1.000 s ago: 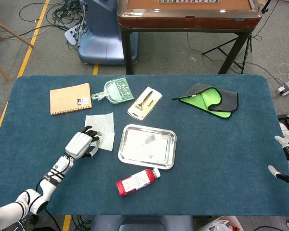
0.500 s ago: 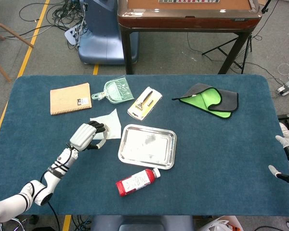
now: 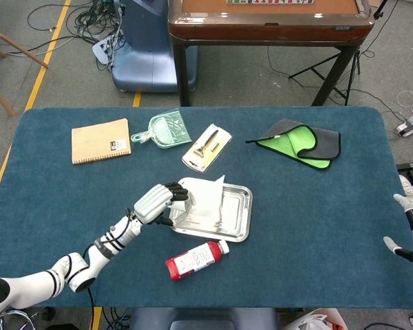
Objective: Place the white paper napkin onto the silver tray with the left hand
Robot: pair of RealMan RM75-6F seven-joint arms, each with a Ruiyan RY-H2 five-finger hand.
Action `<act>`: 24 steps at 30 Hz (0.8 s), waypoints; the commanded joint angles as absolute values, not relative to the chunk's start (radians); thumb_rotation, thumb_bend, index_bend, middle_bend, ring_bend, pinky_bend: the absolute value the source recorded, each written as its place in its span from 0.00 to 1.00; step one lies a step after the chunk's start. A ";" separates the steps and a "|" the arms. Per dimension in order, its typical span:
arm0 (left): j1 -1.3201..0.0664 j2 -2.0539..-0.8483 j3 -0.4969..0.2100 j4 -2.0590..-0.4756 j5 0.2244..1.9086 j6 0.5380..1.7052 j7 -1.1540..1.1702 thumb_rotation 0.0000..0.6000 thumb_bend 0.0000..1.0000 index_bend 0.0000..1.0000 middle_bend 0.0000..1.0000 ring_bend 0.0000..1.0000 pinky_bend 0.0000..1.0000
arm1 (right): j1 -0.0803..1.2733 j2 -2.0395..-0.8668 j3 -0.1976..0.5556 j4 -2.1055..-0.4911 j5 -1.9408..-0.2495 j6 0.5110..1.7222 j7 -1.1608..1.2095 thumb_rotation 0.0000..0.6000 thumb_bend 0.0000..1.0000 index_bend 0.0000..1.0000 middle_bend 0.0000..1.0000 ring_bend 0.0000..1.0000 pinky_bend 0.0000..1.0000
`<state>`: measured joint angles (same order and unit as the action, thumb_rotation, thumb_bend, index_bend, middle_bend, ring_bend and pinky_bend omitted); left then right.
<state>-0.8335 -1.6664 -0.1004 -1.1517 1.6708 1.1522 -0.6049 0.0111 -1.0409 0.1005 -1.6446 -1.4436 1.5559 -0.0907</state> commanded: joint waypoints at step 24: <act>-0.924 -1.758 0.018 -0.865 1.716 1.075 -0.718 1.00 0.40 0.53 0.45 0.34 0.21 | -0.003 -1.044 0.096 -1.649 -1.456 1.575 -0.086 1.00 0.05 0.20 0.26 0.14 0.14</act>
<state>-0.9232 -1.7591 0.0165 -0.8662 1.7163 1.0758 -0.7192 -0.0033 -1.0434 0.0962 -1.6491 -1.4556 1.5751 -0.0858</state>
